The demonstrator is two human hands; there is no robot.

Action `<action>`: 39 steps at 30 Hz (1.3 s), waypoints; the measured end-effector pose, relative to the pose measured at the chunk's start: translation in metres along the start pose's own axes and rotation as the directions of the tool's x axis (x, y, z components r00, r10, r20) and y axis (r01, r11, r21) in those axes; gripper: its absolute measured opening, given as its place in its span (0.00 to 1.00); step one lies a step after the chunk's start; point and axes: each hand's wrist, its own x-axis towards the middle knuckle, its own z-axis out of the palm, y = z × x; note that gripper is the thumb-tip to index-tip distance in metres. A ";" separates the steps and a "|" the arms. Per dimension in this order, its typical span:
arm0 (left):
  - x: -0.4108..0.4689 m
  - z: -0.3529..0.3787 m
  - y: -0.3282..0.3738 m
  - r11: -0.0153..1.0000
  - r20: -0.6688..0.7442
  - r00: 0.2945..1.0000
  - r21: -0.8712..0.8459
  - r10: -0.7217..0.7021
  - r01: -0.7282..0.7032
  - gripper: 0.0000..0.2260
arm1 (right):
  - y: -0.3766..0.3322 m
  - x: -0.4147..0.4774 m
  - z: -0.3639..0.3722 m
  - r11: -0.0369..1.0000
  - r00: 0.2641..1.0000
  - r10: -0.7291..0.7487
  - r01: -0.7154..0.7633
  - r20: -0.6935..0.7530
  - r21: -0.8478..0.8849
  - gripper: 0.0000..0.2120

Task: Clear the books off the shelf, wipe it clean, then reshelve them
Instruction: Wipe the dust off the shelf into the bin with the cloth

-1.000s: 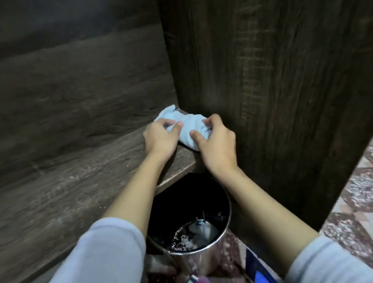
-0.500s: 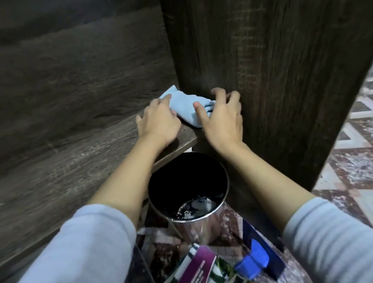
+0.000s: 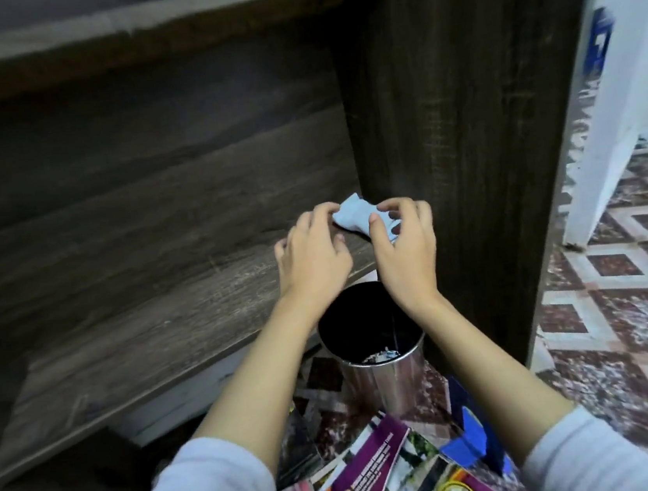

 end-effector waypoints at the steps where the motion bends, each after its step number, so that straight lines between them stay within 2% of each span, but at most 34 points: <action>1: -0.007 -0.007 0.004 1.000 -0.004 1.000 -0.003 0.001 -0.001 0.18 | -0.007 -0.005 -0.004 1.000 1.000 0.000 0.000 0.002 0.007 0.09; 13: -0.086 -0.071 0.038 0.988 -0.079 0.997 -0.156 -0.009 -0.004 0.16 | -0.070 -0.065 -0.055 0.999 0.999 -0.054 0.054 0.001 -0.001 0.07; 21: -0.110 -0.065 0.025 0.967 -0.113 0.990 -0.248 -0.086 0.056 0.14 | -0.068 -0.083 -0.073 0.997 0.997 -0.075 0.074 -0.008 -0.021 0.05; 32: -0.137 0.036 -0.023 0.904 0.086 0.959 -0.320 -0.271 0.284 0.10 | 0.022 -0.112 -0.070 0.990 0.998 0.039 -0.031 0.051 -0.141 0.05; 37: -0.172 0.098 -0.064 0.816 0.241 0.875 -0.322 -0.420 0.480 0.12 | 0.089 -0.140 -0.056 0.962 0.978 0.162 -0.128 0.130 -0.240 0.07; 39: -0.185 0.119 -0.081 0.746 0.314 0.797 -0.293 -0.516 0.598 0.13 | 0.119 -0.154 -0.050 0.933 0.955 0.239 -0.176 0.174 -0.313 0.07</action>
